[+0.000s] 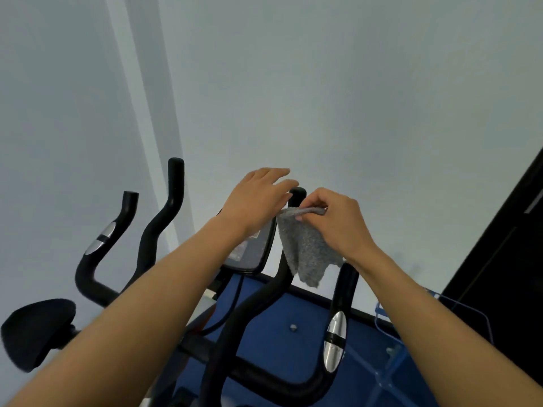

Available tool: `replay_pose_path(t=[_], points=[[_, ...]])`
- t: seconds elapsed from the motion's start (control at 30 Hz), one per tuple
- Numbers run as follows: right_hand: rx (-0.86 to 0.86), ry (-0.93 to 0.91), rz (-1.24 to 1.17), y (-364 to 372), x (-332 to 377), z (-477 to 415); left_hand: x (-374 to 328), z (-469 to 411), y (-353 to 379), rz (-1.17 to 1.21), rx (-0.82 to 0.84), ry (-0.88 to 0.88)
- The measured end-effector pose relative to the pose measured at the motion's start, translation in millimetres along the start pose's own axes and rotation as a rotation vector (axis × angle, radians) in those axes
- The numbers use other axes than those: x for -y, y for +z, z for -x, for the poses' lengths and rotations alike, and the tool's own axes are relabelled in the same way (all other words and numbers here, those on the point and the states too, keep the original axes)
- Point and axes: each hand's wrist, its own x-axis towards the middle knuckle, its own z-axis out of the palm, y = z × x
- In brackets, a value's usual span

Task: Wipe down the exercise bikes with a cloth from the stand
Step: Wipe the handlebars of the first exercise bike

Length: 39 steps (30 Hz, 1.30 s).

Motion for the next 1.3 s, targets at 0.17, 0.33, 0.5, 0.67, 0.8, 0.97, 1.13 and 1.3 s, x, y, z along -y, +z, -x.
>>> replay_pose_path(t=[0.17,0.33,0.5,0.67,0.8,0.97,1.13,1.3], points=[[-0.073,0.011,0.019,15,-23,-15,2,-2,0,-0.001,-0.009,0.080],[-0.266,0.038,0.300,22,-37,-15,-1,-8,5,0.085,-0.070,0.008],[-0.142,0.347,0.563,22,-33,-3,-5,-8,13,0.290,-0.047,-0.137],[-0.250,0.280,-0.049,56,-20,12,1,-6,16,0.410,0.008,-0.116],[-0.515,0.344,-0.348,83,-11,24,4,-1,21,0.401,-0.019,-0.051],[-0.652,0.318,-0.198,99,-13,18,6,2,25,0.465,-0.041,-0.040],[-0.565,0.250,-0.025,108,-9,13,12,-10,20,0.472,-0.039,-0.025],[-0.559,0.212,0.127,97,-19,10,18,-20,16,0.458,-0.009,0.016]])
